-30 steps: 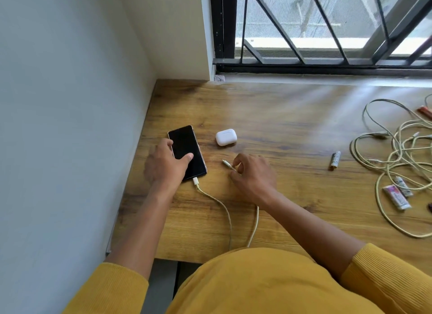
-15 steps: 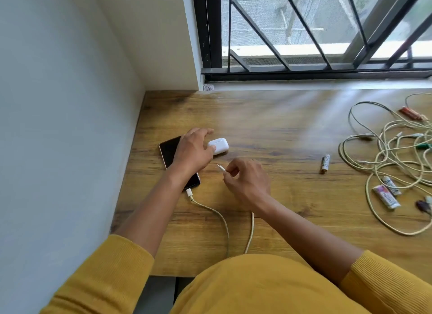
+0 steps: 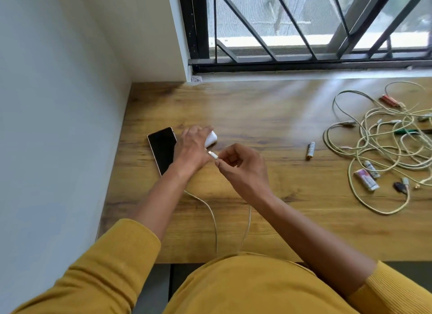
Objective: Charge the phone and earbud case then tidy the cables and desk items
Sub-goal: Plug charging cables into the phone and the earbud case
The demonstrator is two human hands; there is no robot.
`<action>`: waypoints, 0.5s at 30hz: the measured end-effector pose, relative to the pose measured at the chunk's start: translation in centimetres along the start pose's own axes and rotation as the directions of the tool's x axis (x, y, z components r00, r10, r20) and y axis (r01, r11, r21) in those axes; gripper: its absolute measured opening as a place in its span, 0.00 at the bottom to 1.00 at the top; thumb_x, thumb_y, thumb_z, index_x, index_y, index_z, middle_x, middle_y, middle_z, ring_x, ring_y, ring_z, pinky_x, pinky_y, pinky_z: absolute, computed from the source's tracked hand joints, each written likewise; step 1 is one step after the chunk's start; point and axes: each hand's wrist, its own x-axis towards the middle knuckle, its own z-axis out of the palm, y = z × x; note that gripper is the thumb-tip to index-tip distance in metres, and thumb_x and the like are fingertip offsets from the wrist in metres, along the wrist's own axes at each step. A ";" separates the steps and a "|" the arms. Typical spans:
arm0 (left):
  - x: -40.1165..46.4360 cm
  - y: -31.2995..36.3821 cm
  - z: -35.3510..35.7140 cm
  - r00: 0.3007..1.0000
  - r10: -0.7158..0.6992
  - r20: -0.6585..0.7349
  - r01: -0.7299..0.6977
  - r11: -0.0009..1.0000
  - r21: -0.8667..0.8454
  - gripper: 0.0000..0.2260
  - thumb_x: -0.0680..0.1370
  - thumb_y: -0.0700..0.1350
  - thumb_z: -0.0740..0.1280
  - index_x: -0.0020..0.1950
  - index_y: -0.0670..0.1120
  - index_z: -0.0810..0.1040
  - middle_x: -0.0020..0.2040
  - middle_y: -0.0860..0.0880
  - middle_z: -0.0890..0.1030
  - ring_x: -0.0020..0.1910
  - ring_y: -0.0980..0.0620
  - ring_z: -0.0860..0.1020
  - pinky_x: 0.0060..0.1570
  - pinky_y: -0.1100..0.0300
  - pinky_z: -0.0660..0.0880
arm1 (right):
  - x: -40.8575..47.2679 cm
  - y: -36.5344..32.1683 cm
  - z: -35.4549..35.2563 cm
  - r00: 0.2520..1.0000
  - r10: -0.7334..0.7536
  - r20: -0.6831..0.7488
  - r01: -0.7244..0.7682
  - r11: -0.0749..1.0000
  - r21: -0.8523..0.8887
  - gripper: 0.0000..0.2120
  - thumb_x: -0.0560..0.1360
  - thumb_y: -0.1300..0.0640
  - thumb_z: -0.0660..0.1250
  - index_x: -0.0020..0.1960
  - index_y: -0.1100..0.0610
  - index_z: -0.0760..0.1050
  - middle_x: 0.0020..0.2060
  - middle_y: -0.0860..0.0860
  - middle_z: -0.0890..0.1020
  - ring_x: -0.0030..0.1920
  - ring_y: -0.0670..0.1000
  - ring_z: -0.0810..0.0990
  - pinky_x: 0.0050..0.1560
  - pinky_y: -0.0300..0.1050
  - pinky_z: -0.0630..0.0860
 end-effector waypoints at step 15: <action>-4.9 -0.2 -1.8 0.991 -0.125 -0.057 0.081 0.869 -0.489 0.29 0.73 0.45 0.80 0.73 0.57 0.79 0.60 0.50 0.82 0.53 0.53 0.84 0.55 0.56 0.83 | -2.4 -1.8 -2.9 0.999 -0.041 -0.010 0.042 0.990 0.132 0.04 0.75 0.58 0.78 0.47 0.51 0.85 0.35 0.48 0.84 0.37 0.55 0.85 0.38 0.56 0.84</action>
